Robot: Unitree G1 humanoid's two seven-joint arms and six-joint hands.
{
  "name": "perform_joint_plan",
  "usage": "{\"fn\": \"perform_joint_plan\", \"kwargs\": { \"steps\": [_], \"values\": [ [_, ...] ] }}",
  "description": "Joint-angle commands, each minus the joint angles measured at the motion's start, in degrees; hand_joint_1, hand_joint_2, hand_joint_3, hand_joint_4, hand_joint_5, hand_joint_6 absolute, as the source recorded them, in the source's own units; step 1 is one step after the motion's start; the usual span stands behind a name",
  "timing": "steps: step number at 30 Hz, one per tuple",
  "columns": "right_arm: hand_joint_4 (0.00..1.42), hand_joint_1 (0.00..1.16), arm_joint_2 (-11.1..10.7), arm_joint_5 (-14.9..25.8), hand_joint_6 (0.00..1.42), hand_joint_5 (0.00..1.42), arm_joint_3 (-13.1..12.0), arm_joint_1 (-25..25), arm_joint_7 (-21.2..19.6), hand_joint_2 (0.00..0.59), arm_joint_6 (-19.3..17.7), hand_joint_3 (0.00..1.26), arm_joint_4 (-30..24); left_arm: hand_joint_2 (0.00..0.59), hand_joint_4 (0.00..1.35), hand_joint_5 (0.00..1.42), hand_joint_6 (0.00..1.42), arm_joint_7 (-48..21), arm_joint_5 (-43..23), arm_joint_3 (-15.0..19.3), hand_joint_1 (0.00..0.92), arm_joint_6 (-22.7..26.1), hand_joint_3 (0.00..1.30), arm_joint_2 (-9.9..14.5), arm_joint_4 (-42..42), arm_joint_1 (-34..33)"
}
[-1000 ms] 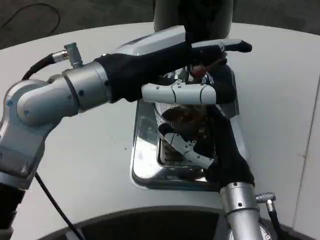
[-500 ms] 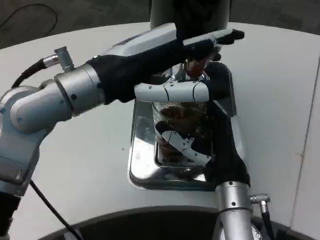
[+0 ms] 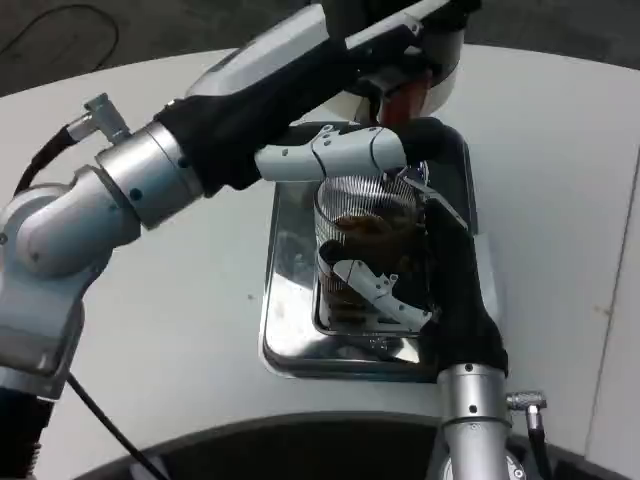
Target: Grasp the cup under the faucet to collect the drink, then remove the cup.
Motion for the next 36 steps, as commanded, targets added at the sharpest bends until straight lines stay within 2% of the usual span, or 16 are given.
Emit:
{"fn": "perform_joint_plan", "kwargs": {
  "steps": [1,13,27,36],
  "values": [
    [0.49,0.77,-0.05,0.15,0.35,0.54,-0.44,2.66,-0.16,0.256,1.65,0.42,2.24,0.13,0.1,0.24,0.19,0.93,-1.01,0.62,0.0,-1.42,0.09,-0.72,0.23,0.34],
    [0.53,0.77,-0.44,-0.19,0.4,0.58,-1.11,1.88,-1.75,0.256,0.12,0.45,3.57,0.13,0.14,0.26,0.21,0.63,-1.98,1.51,0.0,-1.0,0.11,-0.16,-1.89,2.39],
    [0.71,0.8,-2.4,-1.44,0.66,0.81,-1.42,3.02,-4.52,0.225,-3.03,0.6,2.77,0.141,0.17,0.28,0.23,1.51,-3.33,5.21,0.0,0.55,0.14,0.38,-5.93,7.41],
    [0.8,0.83,-4.27,-1.24,0.84,0.95,-2.11,3.82,-4.59,0.207,-4.7,0.66,2.28,0.141,0.19,0.29,0.24,3.39,-3.89,7.18,0.0,1.6,0.15,0.38,-7.74,9.47]
  ]
}}
